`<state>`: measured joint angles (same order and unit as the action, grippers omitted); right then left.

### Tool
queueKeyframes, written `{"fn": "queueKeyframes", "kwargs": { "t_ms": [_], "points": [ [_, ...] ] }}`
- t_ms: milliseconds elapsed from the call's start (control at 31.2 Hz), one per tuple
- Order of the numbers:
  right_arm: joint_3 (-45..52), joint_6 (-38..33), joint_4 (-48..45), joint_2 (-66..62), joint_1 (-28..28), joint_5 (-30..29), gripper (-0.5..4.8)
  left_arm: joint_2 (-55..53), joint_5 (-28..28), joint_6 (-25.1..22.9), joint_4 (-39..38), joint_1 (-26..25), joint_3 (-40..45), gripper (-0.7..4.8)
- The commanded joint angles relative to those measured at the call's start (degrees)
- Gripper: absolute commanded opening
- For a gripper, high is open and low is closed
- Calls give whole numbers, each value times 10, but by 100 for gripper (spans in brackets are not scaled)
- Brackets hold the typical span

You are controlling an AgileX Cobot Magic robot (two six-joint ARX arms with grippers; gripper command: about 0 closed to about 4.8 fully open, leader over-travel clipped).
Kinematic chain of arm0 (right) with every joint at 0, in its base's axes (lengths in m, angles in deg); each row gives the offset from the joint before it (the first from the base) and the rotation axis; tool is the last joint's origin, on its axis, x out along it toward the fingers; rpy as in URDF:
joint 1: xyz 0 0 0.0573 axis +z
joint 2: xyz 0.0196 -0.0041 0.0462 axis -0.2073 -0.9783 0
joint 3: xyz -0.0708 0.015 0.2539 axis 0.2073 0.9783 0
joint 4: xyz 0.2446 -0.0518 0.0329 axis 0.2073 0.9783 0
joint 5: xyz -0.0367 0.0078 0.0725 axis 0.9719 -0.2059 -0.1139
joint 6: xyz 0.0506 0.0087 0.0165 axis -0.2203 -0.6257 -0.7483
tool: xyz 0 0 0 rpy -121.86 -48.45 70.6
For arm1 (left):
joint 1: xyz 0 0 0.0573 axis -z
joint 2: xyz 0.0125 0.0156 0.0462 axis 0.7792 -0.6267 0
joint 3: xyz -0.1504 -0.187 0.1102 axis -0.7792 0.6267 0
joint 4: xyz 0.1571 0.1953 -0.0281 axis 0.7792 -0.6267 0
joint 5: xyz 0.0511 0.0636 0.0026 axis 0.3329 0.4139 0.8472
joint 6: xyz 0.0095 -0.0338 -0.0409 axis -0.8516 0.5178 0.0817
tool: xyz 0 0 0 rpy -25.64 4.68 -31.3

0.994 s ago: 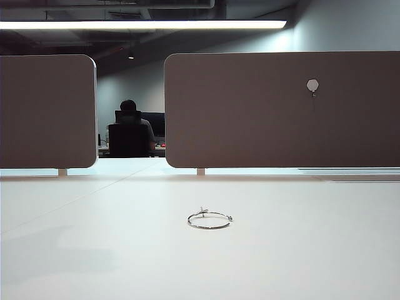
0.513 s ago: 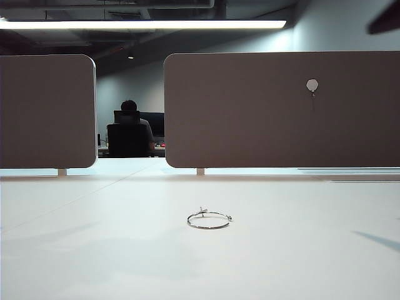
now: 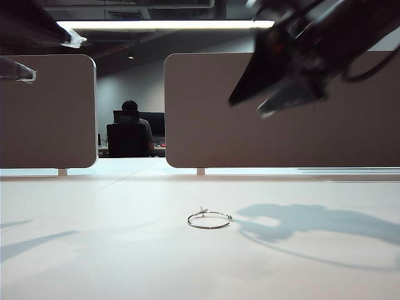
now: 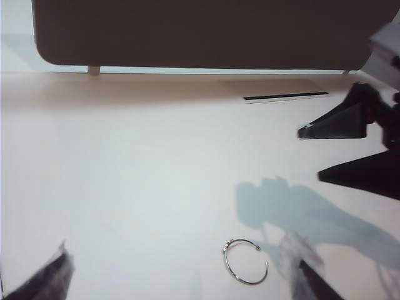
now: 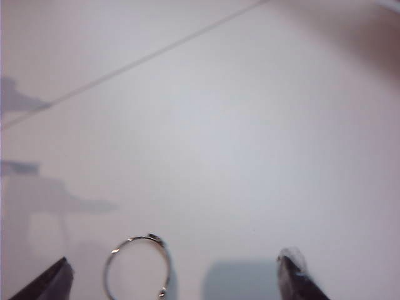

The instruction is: Hang the earring on the hook.

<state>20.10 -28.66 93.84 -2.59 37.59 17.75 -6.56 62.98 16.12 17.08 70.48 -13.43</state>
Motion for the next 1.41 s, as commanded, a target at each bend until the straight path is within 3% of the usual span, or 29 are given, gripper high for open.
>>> {"fn": "queueKeyframes", "kwargs": {
  "t_ms": [32, 385, 705, 898, 1026, 1187, 1315, 1379, 1411],
  "points": [
    [-53, 39, 63, -59, 0, -7, 417, -28, 2, 1, -9, 0, -25, 479],
    [-96, 121, 93, -156, 21, -2, 367, -66, 2, -1, -36, 0, -49, 479],
    [-96, 150, 45, -228, 84, 80, 367, -69, 4, -26, -60, 0, -49, 479],
    [-96, 155, 45, -257, 90, 108, 360, -69, 3, -27, -82, 0, -49, 479],
    [-96, 155, 47, -267, 90, 108, 293, -69, 3, -27, -92, 0, -49, 479],
    [-96, 154, 59, -267, 90, 108, 105, -69, 3, -27, -96, 0, -49, 479],
    [-96, 155, 74, -267, 89, 115, 49, -69, 3, -27, -96, 0, -49, 479],
    [-96, 155, 76, -267, 89, 119, -8, -69, 3, -27, -96, 0, -49, 479],
    [-96, 155, 76, -267, 89, 119, -6, -69, 3, -27, -96, 0, -49, 479]
  ]
}}
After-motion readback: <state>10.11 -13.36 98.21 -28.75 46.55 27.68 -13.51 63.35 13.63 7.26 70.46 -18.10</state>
